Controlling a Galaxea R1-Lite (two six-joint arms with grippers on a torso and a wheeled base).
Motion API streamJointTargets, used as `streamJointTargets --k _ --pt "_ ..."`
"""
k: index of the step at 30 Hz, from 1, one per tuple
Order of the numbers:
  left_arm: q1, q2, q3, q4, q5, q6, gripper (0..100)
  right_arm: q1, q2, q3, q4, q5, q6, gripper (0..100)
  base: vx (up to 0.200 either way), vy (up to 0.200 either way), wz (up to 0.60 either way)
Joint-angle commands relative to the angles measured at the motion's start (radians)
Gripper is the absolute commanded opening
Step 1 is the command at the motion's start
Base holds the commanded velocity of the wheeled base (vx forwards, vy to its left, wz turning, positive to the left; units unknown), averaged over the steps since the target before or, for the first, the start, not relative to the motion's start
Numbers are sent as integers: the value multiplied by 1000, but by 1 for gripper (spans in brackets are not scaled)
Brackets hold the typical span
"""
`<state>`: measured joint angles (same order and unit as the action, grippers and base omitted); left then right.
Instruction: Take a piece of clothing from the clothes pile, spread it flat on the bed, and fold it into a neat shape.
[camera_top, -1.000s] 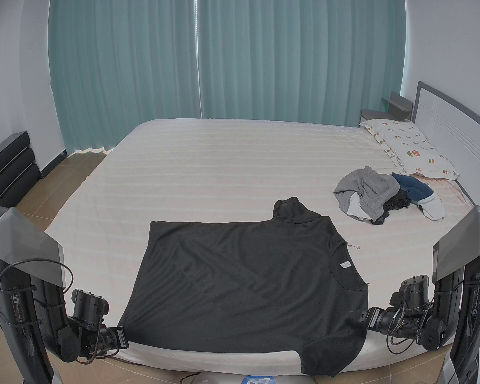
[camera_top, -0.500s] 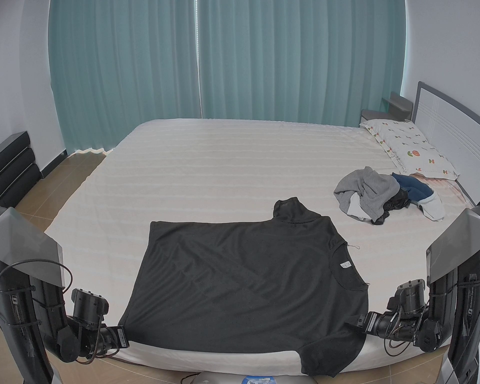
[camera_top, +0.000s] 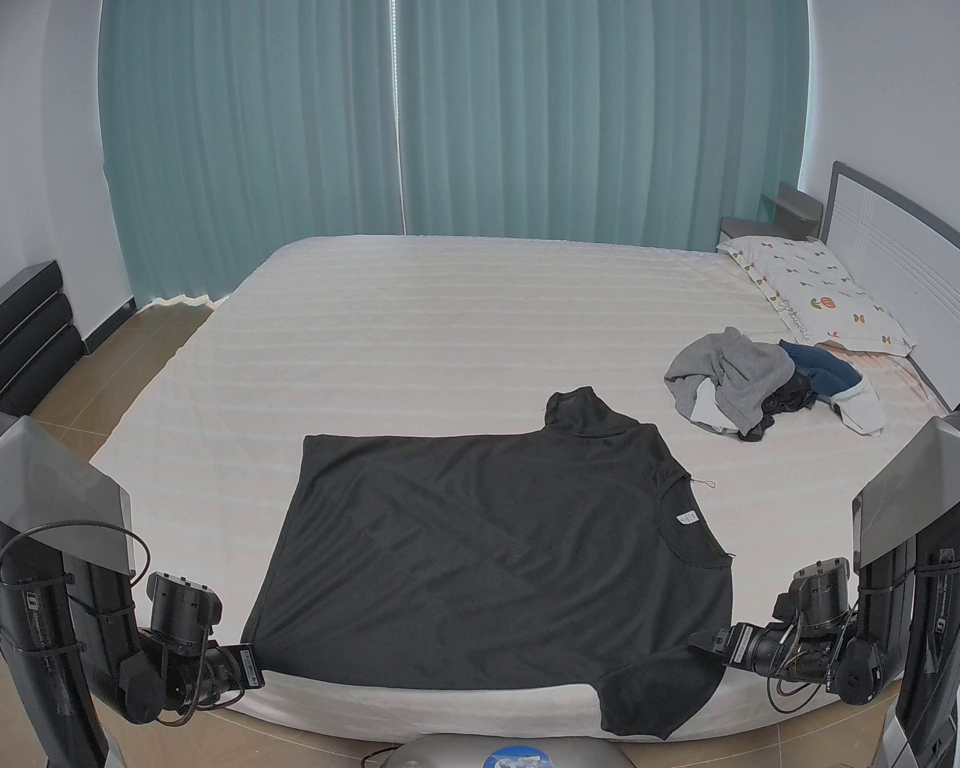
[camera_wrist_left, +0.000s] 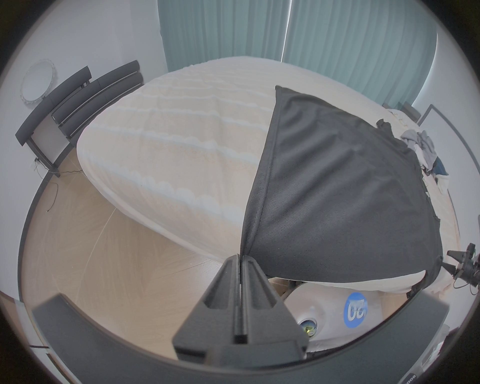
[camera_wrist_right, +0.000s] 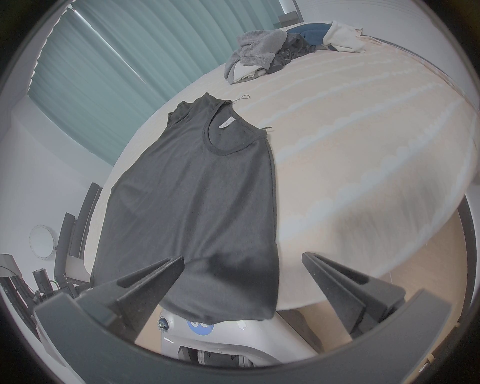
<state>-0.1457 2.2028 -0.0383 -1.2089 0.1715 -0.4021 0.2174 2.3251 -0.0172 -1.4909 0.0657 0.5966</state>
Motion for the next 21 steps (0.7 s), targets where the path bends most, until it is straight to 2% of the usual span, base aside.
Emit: streamJointTargets --k 1,11,12,21 --pt "0 17 -3 -52 0 -20 0 0 0 17 -2 0 2 100 0 0 0" --pt "-2 114 12 -159 10 -24 0 2 0 17 -3 0 3 100 0 0 0" --pt "-2 114 14 -159 10 -24 100 2 0 17 -3 0 3 100 0 0 0" --pt "2 112 17 -199 0 -44 100 17 8 17 -28 2 12 100 0 0 0"
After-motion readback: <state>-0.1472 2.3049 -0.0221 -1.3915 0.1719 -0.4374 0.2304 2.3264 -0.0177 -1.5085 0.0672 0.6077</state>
